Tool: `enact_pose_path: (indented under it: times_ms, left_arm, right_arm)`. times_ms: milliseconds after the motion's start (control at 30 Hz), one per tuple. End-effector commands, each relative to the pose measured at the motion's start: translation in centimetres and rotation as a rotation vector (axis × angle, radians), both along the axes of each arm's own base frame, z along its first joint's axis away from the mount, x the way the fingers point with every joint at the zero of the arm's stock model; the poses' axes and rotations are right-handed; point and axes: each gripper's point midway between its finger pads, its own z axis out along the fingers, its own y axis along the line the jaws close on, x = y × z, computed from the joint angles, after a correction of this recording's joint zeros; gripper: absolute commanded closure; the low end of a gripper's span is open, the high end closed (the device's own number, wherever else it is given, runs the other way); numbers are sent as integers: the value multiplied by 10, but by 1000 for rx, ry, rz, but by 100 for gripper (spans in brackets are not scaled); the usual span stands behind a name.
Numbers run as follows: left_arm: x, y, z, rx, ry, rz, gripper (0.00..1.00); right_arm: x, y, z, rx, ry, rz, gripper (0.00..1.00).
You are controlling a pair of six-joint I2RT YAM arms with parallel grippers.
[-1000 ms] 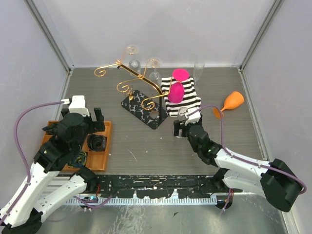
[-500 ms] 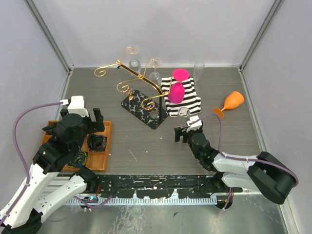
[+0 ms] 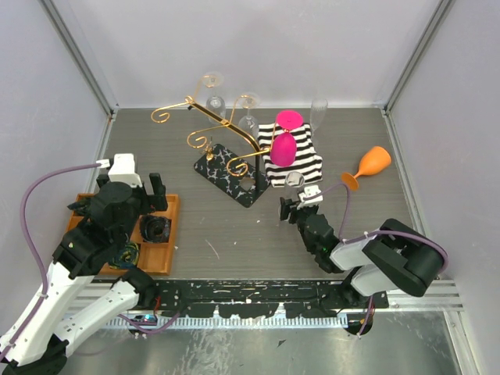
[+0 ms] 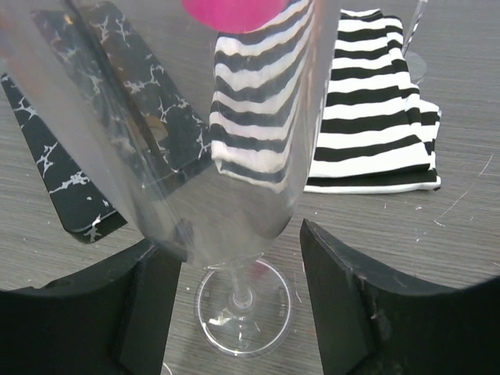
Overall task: Place the wine glass upside down on the wine glass rack
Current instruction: Pick up the wine glass at the center of the board.
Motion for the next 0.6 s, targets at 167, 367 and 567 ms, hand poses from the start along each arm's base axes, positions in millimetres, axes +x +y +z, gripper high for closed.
enact_pose_path:
  times_ms: [167, 367, 567]
  left_arm:
    - [3, -1, -7, 14, 14, 4, 2]
    - [4, -2, -8, 21, 17, 1, 2]
    - [4, -2, -9, 24, 21, 0, 2]
  right_arm:
    - [10, -1, 19, 48, -98, -41, 39]
    - [13, 1, 14, 41, -102, -48, 47]
    - [15, 1, 12, 31, -108, -55, 62]
